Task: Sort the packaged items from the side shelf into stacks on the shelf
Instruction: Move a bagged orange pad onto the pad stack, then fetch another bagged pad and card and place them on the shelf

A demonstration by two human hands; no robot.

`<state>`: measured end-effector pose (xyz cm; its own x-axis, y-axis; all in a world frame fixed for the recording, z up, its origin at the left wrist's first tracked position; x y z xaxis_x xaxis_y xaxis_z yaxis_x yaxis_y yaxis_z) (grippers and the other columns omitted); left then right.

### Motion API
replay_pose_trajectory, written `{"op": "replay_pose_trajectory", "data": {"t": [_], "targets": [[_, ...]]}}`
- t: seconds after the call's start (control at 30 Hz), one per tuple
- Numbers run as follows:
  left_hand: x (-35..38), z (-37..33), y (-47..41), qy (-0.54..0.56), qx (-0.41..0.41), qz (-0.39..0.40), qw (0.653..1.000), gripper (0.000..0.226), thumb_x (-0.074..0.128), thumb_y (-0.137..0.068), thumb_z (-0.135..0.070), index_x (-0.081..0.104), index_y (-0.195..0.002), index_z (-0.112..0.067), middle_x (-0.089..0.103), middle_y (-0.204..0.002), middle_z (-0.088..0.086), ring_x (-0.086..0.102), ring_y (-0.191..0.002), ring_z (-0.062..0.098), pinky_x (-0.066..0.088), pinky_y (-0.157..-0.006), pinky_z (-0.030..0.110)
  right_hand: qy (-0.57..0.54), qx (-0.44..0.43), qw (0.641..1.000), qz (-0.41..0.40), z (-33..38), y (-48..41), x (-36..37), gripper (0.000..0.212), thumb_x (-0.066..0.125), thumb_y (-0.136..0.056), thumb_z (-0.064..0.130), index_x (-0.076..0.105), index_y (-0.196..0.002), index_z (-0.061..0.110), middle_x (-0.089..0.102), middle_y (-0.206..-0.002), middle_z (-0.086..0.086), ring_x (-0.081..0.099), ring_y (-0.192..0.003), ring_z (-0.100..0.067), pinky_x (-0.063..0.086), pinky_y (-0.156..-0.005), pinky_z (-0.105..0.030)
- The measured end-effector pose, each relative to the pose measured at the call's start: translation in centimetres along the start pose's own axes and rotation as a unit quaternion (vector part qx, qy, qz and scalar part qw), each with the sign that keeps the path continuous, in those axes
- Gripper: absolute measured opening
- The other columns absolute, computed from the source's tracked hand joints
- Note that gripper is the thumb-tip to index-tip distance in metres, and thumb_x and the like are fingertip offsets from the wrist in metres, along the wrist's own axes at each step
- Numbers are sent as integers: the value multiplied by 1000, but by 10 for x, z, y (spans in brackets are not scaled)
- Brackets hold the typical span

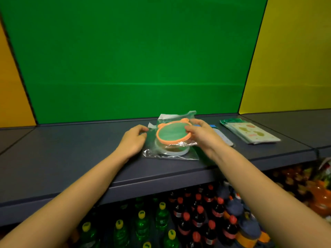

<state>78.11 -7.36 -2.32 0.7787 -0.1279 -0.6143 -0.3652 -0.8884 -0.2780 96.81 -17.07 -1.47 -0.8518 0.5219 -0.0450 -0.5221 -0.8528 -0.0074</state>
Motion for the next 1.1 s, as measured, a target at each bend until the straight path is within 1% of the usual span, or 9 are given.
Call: {"op": "replay_pose_trajectory", "data": {"t": [0.13, 0.2, 0.23, 0.3, 0.37, 0.53, 0.8, 0.97, 1.1], "targets": [[-23, 1, 9, -139, 18, -83, 987, 26, 47, -92, -20, 62, -113, -17, 67, -118, 6, 59, -110, 30, 46, -93, 38, 116, -4, 993, 27, -7, -6, 7, 43, 54, -90, 10, 42, -132, 6, 56, -105, -8, 54, -74, -12, 45, -67, -25], [-30, -1, 15, -188, 16, -111, 976, 26, 47, -91, -23, 61, -112, -17, 67, -116, 6, 59, -109, 32, 46, -89, 39, 188, -14, 981, 40, -5, -9, 3, 42, 55, -91, 17, 44, -129, 3, 56, -110, -8, 56, -86, -15, 46, -80, -29], [-32, -4, 19, -206, 19, -120, 971, 26, 47, -91, -24, 61, -112, -17, 67, -115, 6, 59, -108, 32, 46, -88, 39, 225, -20, 973, 43, -3, -11, 0, 47, 56, -90, 22, 43, -131, 4, 54, -121, -10, 57, -99, -19, 46, -90, -34], [-38, -7, 24, -228, 14, -133, 964, 26, 47, -91, -25, 61, -110, -17, 67, -115, 7, 60, -107, 32, 46, -86, 39, 298, -37, 953, 51, 4, -15, -3, 62, 57, -88, 30, 35, -140, 6, 40, -143, -13, 44, -127, -29, 38, -106, -43], [-47, -9, 29, -243, 1, -144, 959, 26, 46, -91, -25, 61, -110, -16, 66, -115, 7, 60, -106, 32, 47, -86, 40, 338, -83, 936, 52, 18, -15, -2, 66, 58, -88, 29, 32, -144, 10, 30, -151, -12, 31, -137, -31, 30, -112, -43], [-71, -15, 55, -290, -21, -180, 940, 27, 46, -92, -28, 60, -111, -15, 67, -115, 8, 60, -104, 32, 50, -85, 42, 360, -208, 900, 130, 49, -5, 27, 50, 58, -88, 22, 45, -136, 13, 41, -143, -12, 41, -131, -28, 32, -110, -35], [-132, 5, 150, -408, -113, -216, 880, 33, 44, -95, -34, 54, -120, -15, 61, -125, 3, 57, -110, 28, 45, -81, 36, 358, -335, 819, 297, 52, 49, 142, 45, 59, -88, 21, 50, -131, 10, 54, -135, -9, 50, -124, -24, 37, -105, -31], [-185, 26, 213, -443, -183, -241, 844, 36, 42, -95, -35, 53, -123, -15, 59, -127, 4, 55, -115, 27, 46, -83, 36, 385, -421, 736, 364, 48, 101, 220, 42, 54, -90, 29, 50, -130, 18, 52, -136, -5, 48, -126, -23, 43, -103, -42], [-228, 52, 257, -467, -225, -262, 814, 36, 43, -93, -36, 56, -120, -14, 62, -124, 7, 55, -114, 27, 47, -84, 38, 390, -462, 702, 376, 49, 139, 275, 41, 50, -92, 30, 48, -131, 19, 49, -137, -3, 45, -127, -23, 45, -99, -43]]}}
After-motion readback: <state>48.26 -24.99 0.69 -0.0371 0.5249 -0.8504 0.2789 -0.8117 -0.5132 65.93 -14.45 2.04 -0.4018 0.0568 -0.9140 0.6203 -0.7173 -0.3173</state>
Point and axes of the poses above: each hand's wrist, its own y-axis away from the middle knuckle, its own x-axis out of the palm, z = x × y, the point moved 6 cm from there along -y, towards the middle knuckle
